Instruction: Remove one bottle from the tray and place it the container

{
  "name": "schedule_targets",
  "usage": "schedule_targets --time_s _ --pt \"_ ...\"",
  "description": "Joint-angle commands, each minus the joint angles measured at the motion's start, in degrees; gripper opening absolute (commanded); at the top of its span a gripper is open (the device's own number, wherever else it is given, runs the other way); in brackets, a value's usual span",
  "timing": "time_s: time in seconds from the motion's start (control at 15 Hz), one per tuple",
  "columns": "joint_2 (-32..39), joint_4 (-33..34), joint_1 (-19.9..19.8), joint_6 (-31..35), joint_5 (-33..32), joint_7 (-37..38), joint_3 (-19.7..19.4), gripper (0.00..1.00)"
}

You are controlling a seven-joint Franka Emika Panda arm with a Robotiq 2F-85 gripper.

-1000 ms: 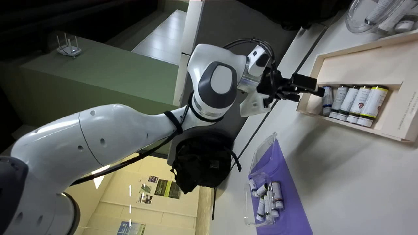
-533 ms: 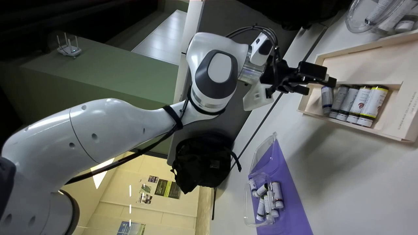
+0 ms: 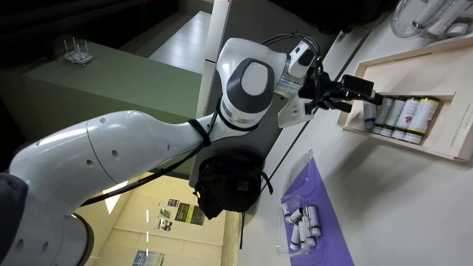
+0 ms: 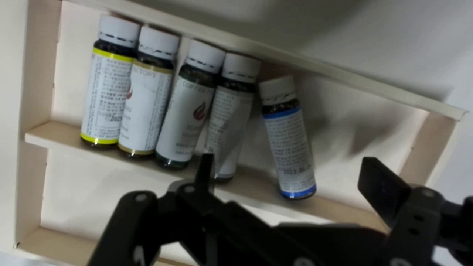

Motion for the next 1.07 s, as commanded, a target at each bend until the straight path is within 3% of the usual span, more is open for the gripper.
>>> schedule_targets --time_s 0.0,0.07,0.13,0.27,0.87,1.0 --pt "0.96 2.24 -1.69 -1.22 0.71 -0.79 2.18 1.00" --pt "1.19 2.29 -1.81 -0.87 0.86 -0.96 2.51 1.00" --pt "1.46 2.42 -1.99 -0.82 1.01 -1.10 2.87 0.75" --pt "2.01 2.71 -2.22 -0.70 1.09 -1.40 3.29 0.67" --pt "0.56 2.80 -2.55 -1.78 1.82 -2.09 4.00 0.03" --pt "-2.04 1.36 -2.59 -1.58 1.98 -2.88 4.20 0.07"
